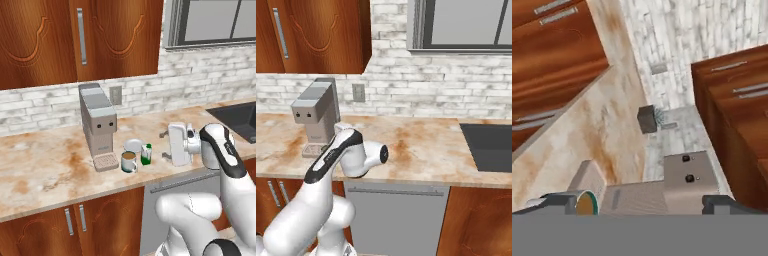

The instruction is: Take a sugar cube from the saucer and place it inside the coffee. Then, grab milk from the fridge and place it next to the coffee on the counter to sweeten the coffee.

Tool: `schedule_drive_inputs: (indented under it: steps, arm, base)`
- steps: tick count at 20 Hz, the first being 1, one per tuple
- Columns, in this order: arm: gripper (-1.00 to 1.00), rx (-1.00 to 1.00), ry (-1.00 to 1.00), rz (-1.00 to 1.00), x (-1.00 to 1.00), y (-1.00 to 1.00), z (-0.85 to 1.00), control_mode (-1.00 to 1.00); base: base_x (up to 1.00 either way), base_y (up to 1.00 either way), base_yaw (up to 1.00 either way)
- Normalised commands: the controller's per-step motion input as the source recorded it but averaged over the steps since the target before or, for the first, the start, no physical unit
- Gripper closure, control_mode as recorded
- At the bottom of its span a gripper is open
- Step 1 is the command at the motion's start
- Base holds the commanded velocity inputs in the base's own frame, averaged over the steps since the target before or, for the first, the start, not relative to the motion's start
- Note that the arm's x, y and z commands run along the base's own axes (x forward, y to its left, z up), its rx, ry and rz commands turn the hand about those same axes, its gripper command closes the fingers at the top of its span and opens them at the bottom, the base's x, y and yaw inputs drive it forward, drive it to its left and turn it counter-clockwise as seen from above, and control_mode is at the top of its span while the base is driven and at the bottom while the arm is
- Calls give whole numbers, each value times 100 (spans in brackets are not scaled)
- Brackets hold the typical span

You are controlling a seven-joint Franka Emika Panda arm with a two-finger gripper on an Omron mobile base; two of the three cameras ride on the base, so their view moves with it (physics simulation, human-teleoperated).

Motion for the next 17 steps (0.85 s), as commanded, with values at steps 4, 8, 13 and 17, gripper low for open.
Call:
schedule_drive_inputs:
  steps: [4, 8, 13, 17]
  arm:
    - [-100, -33, -100, 7, -100, 58, 29, -100]
    - [-100, -31, -100, 6, -100, 62, 28, -100]
    - [-100, -10, -39, 1, -40, 21, 13, -100]
    - [-100, 0, 0, 0, 0, 0, 0, -100]
  base:
    - [0, 0, 0]
    - [0, 0, 0]
    - [0, 0, 0]
    - [0, 0, 0]
